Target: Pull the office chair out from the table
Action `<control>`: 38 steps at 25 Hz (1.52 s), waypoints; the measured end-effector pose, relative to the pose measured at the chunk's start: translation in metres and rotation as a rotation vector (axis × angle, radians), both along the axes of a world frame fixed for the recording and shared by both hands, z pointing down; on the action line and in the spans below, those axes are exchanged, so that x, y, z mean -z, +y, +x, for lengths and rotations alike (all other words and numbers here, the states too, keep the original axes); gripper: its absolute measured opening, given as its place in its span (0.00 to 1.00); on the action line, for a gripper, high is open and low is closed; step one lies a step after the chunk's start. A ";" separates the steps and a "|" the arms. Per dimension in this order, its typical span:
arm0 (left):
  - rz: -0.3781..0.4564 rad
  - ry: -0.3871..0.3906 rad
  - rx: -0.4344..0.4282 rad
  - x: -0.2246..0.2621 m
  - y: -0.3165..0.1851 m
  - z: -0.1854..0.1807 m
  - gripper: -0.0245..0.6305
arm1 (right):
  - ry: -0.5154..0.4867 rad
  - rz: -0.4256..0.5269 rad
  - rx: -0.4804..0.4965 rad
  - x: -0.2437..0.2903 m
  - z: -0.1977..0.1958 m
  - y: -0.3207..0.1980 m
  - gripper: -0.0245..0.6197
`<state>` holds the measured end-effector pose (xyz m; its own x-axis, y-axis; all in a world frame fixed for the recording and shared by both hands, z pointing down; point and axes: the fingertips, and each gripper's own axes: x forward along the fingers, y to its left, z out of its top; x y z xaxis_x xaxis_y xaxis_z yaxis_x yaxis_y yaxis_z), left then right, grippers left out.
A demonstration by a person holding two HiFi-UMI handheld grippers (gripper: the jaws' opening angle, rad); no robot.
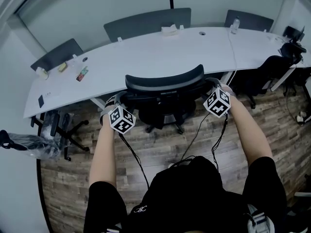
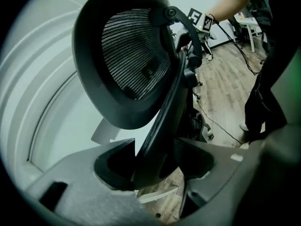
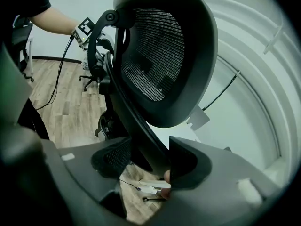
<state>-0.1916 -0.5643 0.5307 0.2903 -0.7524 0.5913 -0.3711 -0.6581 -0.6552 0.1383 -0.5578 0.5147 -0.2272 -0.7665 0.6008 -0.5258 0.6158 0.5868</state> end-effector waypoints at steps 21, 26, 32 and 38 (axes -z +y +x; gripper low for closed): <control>-0.008 0.054 0.060 0.000 0.188 0.026 0.43 | -0.004 -0.018 0.036 0.000 0.026 0.175 0.43; -0.020 0.052 0.066 -0.002 0.232 0.031 0.43 | -0.013 -0.016 0.027 -0.002 0.032 0.219 0.43; -0.047 0.030 0.094 -0.008 0.280 0.021 0.43 | -0.025 -0.013 0.032 -0.006 0.022 0.273 0.43; -0.048 0.046 0.080 -0.008 0.318 0.002 0.43 | -0.030 -0.008 0.049 -0.004 0.002 0.310 0.43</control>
<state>-0.1894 -0.2468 0.5391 0.2583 -0.7453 0.6146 -0.4527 -0.6554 -0.6046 0.1408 -0.2480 0.5190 -0.2821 -0.7491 0.5994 -0.5121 0.6459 0.5661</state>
